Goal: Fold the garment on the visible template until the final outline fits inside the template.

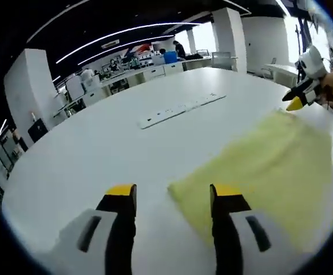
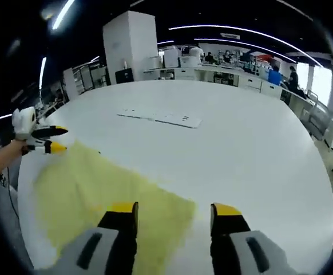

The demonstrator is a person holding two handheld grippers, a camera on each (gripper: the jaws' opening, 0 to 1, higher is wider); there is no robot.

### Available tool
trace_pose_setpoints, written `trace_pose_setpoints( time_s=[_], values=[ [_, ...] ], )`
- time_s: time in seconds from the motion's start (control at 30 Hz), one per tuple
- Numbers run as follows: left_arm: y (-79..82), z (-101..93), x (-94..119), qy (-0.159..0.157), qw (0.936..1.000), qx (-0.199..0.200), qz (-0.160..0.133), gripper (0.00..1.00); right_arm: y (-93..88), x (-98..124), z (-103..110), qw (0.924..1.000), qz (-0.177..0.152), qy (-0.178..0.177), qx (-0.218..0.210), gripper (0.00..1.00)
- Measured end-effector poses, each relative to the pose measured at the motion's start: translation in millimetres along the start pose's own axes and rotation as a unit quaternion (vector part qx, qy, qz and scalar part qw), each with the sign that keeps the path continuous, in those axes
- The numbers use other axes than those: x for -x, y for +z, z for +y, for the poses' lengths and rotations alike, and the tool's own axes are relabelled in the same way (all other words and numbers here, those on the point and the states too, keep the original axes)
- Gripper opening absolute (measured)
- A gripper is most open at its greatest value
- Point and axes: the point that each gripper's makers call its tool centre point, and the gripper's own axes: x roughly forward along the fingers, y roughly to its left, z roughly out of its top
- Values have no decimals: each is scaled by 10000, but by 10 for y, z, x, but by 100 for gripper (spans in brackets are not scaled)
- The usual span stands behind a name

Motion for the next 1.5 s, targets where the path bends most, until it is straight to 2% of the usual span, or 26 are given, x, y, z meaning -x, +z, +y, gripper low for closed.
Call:
trace_pose_setpoints(
  time_s=[0.13,0.2,0.37,0.57,0.7,0.8,1.07,1.3,1.4,1.5],
  values=[
    [-41,-26,173,-140,9998,159,-55,60,-34,140,140,9999,41,154,-17,58],
    [-65,-47,248,-158,9998,99,-77,63,-59,223,216,9998,27,207,-54,61],
    [-167,-98,447,-262,9996,8,-57,68,-156,410,405,9991,53,418,-63,62],
    [-275,-254,666,-561,9984,60,-96,73,-290,641,538,9987,112,500,58,61],
    [-387,-367,767,-821,9964,206,-39,67,-398,757,588,9984,145,546,97,60],
    [-522,-458,865,-962,9953,68,99,64,-487,867,653,9981,141,579,178,59],
    [-753,-609,1008,-1146,9929,29,304,55,-696,987,688,9975,256,644,113,56],
    [-866,-723,1067,-1287,9907,62,442,43,-959,1036,737,9965,446,699,-86,52],
    [-885,-752,1075,-1314,9903,67,447,42,-1049,1059,737,9965,472,671,-148,43],
    [-919,-788,1075,-1362,9894,61,498,37,-1162,1071,761,9961,533,665,-224,41]
  ],
)
